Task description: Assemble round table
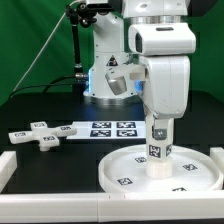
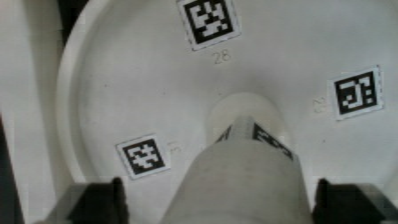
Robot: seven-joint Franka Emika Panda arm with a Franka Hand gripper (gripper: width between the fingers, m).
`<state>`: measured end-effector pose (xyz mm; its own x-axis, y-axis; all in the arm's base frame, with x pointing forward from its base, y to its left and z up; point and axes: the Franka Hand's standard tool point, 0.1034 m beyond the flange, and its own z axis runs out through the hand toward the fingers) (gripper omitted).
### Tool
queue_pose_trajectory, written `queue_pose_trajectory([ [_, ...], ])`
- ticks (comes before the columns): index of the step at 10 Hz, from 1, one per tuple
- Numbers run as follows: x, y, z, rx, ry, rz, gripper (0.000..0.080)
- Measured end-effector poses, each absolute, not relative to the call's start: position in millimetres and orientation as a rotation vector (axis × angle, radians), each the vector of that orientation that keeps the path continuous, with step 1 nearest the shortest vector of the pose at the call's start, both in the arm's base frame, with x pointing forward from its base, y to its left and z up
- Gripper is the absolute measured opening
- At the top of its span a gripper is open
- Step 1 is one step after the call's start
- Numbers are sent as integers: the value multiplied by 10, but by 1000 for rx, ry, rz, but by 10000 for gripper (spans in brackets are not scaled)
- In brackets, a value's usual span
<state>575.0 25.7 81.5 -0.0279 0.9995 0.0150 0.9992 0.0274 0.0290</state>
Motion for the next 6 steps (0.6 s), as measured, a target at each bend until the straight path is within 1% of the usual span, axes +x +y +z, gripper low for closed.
queue_pose_trajectory([
  [1, 5741, 248, 813, 2188, 2246, 42, 422],
  [2, 5739, 219, 811, 2192, 2241, 40, 296],
  [3, 5732, 184, 804, 2218, 2216, 35, 296],
  [4, 5728, 163, 799, 2243, 2192, 32, 103],
  [5, 5727, 158, 796, 2246, 2188, 31, 31],
  [6, 5726, 154, 795, 2288, 2145, 31, 10],
])
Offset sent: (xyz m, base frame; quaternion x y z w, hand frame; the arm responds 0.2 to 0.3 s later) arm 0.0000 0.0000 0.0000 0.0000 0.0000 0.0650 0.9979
